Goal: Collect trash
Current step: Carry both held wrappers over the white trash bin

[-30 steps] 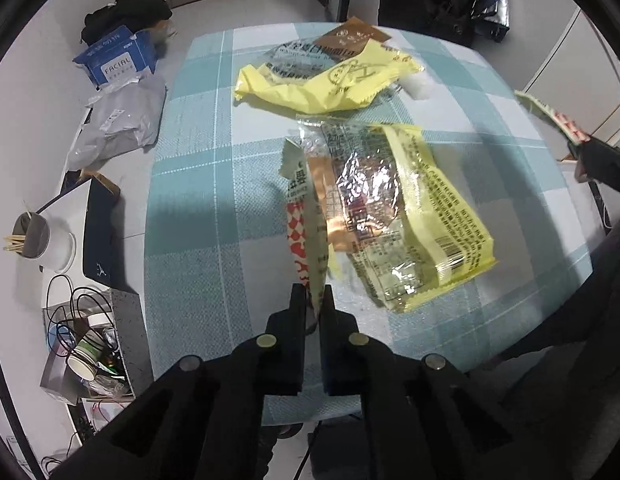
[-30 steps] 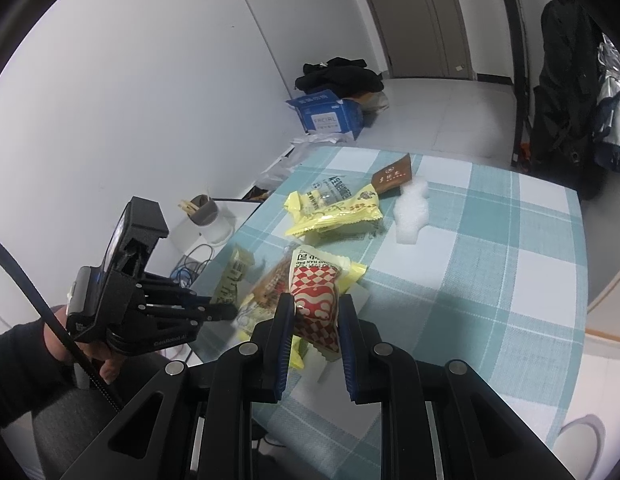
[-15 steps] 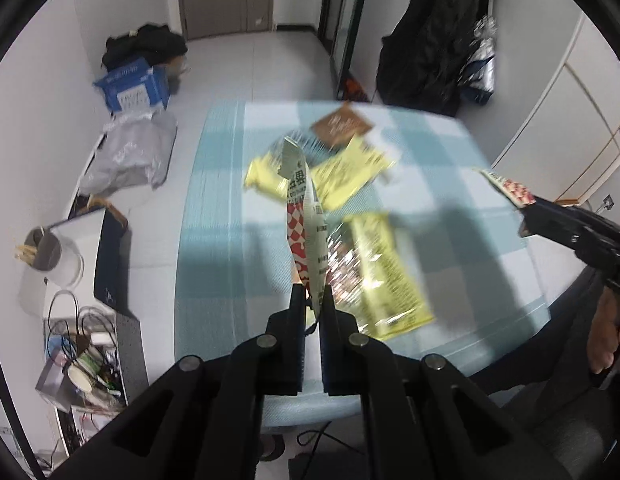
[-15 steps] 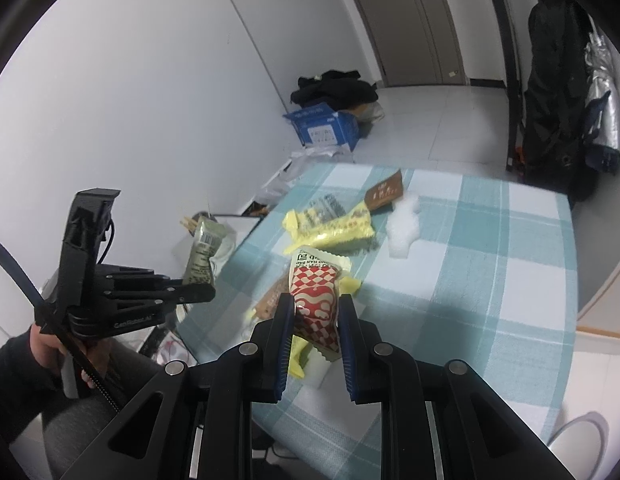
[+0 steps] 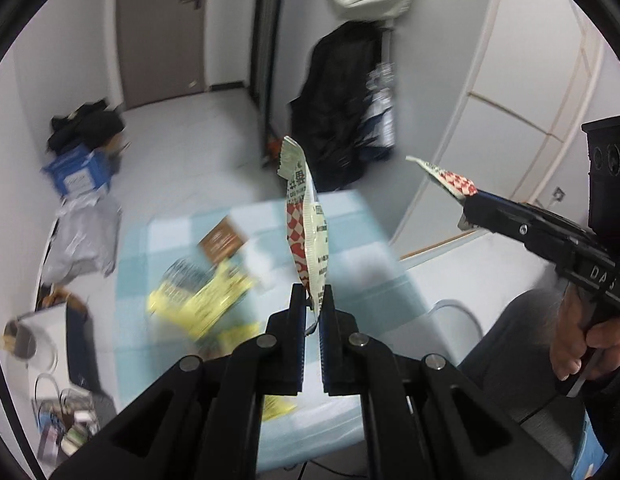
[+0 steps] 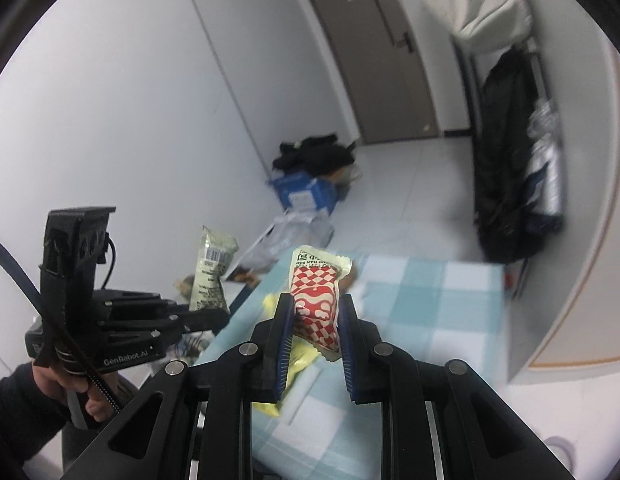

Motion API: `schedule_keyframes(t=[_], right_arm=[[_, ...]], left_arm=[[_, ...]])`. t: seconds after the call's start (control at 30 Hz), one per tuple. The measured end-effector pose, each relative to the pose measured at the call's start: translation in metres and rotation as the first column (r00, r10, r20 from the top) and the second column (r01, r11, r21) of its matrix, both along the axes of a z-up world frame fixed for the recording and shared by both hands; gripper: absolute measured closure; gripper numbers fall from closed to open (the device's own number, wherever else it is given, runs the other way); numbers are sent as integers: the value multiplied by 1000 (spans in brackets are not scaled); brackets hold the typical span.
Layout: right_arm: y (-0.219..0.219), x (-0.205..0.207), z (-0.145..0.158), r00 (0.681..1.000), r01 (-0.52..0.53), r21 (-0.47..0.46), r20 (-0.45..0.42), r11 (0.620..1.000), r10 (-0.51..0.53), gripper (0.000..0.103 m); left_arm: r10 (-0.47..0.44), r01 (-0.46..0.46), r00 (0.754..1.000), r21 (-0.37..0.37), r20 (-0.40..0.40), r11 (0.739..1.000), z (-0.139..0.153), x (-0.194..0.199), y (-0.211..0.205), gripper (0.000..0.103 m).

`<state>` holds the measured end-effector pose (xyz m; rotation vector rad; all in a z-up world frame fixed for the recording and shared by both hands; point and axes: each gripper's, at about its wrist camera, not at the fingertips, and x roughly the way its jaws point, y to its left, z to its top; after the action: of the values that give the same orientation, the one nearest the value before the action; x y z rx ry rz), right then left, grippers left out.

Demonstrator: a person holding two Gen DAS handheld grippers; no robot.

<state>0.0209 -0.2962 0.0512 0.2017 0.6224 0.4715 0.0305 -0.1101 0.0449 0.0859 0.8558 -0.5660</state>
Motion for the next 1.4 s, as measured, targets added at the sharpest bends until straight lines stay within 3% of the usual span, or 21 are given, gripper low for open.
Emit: schedule_keyframes(t=[0.33,0.63,0.83,0.9,1.07,1.23,1.4], right_arm=[[-110,-45,53,973,214,0,92,977,-213,82],[-223,-87,31,894,447,26,20,894,-448,82],[-289,-115,-11,822,567,14,-77,824,-564,82],[-308,-123,-32,799,594,12,-124,805,-588,82],[-348,-134,-101,729,654,7,-274,756,-628,82],[-366,-136,-167,675,676,13,-413,737,-612,83],[-360,-128,-225,660,656,27,-505,754,-556,83]], left_arm=[[-199,201,978,-37,62,979,25,-4,-95,100],[-348,349,937,-54,28,935,10,-9,-186,100],[-432,432,900,-16,-63,902,-24,-9,-244,100],[-446,451,890,40,-97,892,-47,-9,-260,100],[-473,494,860,77,-194,866,-92,-8,-289,100],[-479,525,825,93,-302,846,-134,-3,-308,100],[-499,579,770,108,-397,808,-169,-10,-328,100]])
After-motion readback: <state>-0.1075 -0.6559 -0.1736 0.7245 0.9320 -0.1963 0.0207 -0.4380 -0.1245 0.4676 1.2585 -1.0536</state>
